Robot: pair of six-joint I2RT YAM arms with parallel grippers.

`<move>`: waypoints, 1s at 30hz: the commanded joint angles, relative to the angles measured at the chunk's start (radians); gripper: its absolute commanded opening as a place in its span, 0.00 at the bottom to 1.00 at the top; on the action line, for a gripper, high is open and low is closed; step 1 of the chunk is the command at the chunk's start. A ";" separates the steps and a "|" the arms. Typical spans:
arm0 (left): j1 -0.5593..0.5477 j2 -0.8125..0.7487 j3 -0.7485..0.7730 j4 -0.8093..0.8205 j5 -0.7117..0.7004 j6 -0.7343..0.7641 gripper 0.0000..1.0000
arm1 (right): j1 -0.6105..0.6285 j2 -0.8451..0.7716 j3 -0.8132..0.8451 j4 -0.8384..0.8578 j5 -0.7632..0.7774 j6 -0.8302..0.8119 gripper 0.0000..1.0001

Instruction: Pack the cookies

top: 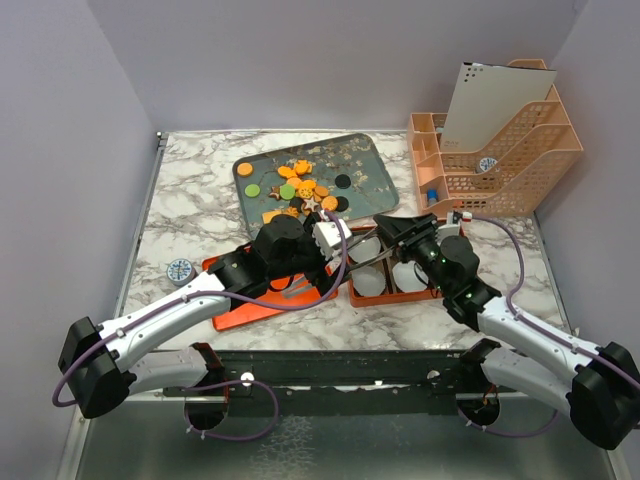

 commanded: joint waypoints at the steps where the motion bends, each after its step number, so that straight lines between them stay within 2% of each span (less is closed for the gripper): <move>1: 0.007 -0.012 -0.018 0.048 0.033 -0.025 0.95 | -0.014 -0.028 -0.028 0.051 -0.034 0.055 0.42; 9: 0.007 0.000 -0.013 0.038 0.018 -0.029 0.86 | -0.035 -0.044 -0.059 0.066 -0.043 0.102 0.43; 16: 0.007 -0.017 -0.012 0.033 0.023 -0.026 0.72 | -0.047 -0.057 -0.057 0.054 -0.049 0.106 0.43; 25: 0.007 -0.007 -0.003 0.010 0.032 -0.009 0.68 | -0.051 -0.062 -0.044 0.038 -0.057 0.109 0.44; 30: 0.007 -0.018 0.000 0.008 0.030 -0.010 0.56 | -0.051 -0.052 -0.045 0.036 -0.065 0.102 0.47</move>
